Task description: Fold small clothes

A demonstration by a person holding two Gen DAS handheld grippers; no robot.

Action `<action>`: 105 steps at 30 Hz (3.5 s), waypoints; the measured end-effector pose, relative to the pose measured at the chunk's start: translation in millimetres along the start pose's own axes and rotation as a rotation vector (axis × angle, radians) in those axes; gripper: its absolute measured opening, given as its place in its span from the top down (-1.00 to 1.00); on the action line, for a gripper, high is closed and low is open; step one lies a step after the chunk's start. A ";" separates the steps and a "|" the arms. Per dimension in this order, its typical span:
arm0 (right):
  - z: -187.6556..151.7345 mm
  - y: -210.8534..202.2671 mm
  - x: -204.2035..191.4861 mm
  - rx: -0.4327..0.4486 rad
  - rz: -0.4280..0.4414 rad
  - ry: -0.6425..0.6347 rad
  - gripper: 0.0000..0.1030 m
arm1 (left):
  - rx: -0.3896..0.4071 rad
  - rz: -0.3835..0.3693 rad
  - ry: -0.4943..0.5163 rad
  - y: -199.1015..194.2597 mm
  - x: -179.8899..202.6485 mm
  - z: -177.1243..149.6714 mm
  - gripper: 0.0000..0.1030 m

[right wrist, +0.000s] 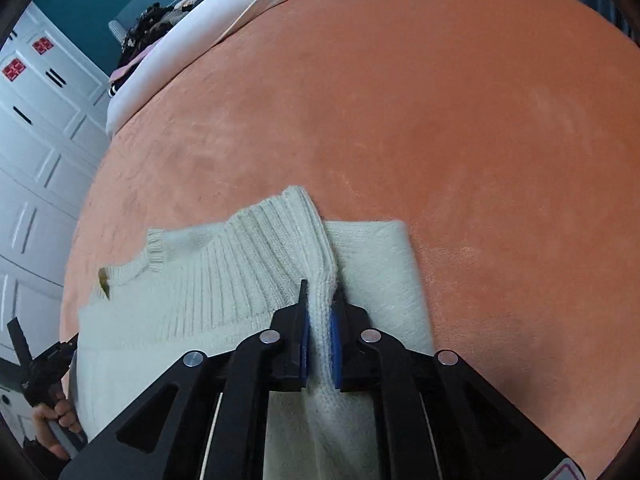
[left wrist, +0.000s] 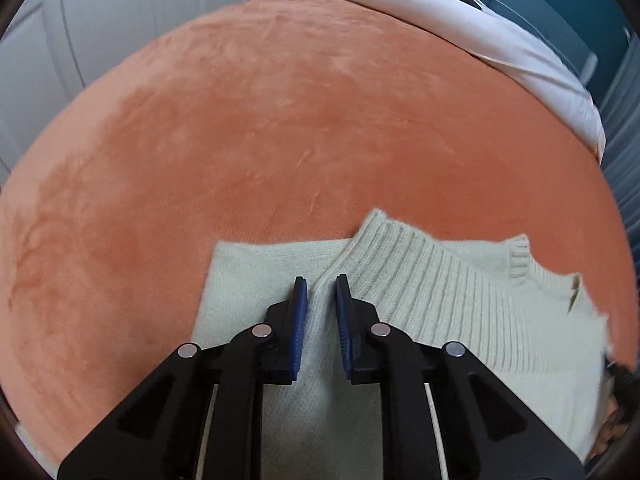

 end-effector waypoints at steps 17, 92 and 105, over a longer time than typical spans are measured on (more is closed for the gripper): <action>-149.9 -46.2 -106.4 -0.055 0.028 -0.303 0.59 | 0.049 -0.116 -0.010 -81.9 58.3 -87.2 0.15; -91.1 -119.6 -75.5 -0.073 0.418 -0.071 0.54 | 0.096 -0.211 0.458 -109.6 211.1 -174.3 0.08; -87.0 -79.1 44.6 -0.070 0.206 0.100 0.55 | -0.036 -0.289 0.401 -80.2 223.6 -183.5 0.56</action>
Point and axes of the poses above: each gripper's, at about its wrist camera, not at the fingertips, and y roughly the way its jaws point, x to its right, z to its top, the point moved 3 cm from there along y, roughly the way its jaws point, and after that the axes turned 13 degrees about y, right-handed, at the moved point
